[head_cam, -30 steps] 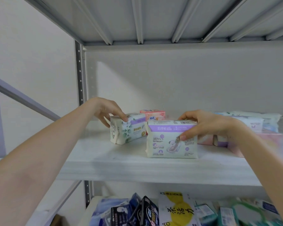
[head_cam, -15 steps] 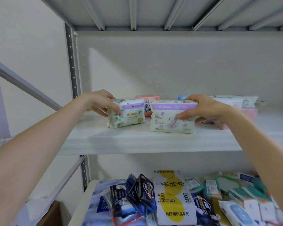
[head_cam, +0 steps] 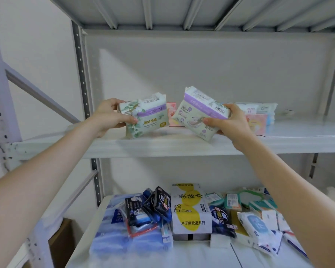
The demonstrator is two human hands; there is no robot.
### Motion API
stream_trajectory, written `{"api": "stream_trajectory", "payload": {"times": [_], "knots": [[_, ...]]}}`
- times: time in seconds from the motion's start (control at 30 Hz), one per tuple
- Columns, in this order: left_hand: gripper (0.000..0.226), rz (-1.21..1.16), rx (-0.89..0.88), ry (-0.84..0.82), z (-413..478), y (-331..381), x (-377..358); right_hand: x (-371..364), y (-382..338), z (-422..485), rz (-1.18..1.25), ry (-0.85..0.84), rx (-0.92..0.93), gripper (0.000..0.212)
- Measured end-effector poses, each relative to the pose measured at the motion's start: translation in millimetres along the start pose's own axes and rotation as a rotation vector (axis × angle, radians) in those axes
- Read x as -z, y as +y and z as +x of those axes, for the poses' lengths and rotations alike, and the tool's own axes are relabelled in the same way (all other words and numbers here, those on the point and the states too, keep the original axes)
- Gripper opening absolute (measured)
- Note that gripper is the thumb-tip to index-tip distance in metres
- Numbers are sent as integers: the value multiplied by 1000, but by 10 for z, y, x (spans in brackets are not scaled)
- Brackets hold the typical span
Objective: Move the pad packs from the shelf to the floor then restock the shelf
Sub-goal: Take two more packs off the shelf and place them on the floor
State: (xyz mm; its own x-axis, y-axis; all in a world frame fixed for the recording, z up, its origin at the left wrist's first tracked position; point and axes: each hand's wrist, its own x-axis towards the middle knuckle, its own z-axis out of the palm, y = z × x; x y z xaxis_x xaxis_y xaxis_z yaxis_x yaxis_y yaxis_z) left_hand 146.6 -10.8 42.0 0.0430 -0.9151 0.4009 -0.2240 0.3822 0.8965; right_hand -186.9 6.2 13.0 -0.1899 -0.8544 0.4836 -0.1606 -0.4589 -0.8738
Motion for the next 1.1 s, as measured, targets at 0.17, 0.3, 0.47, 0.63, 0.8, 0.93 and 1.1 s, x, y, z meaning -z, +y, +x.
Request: {"api": "stream_trajectory", "payload": {"times": [0.17,0.3,0.47,0.63,0.8,0.93,1.1], "knots": [[62,-96,-4,85,-607,58,-201,225,-11,-349,34,11,14,75],[62,-102,47,81,-1103,36,-340,497,12,-690,60,-30,-7,74],[56,-99,113,31,-1671,-90,-569,888,131,-1229,9,-47,-74,76],[78,-82,218,-35,-2235,-387,-833,1249,396,-1938,-127,-37,-174,73],[69,-42,315,-55,-2929,-890,-1142,1526,821,-2760,-186,-64,-303,73],[76,-14,443,-100,-3495,-1296,-1385,1756,1184,-3388,-202,-68,-413,72],[79,89,533,-162,-4149,-1790,-1723,2112,1662,-4054,-279,-103,-543,73]]}}
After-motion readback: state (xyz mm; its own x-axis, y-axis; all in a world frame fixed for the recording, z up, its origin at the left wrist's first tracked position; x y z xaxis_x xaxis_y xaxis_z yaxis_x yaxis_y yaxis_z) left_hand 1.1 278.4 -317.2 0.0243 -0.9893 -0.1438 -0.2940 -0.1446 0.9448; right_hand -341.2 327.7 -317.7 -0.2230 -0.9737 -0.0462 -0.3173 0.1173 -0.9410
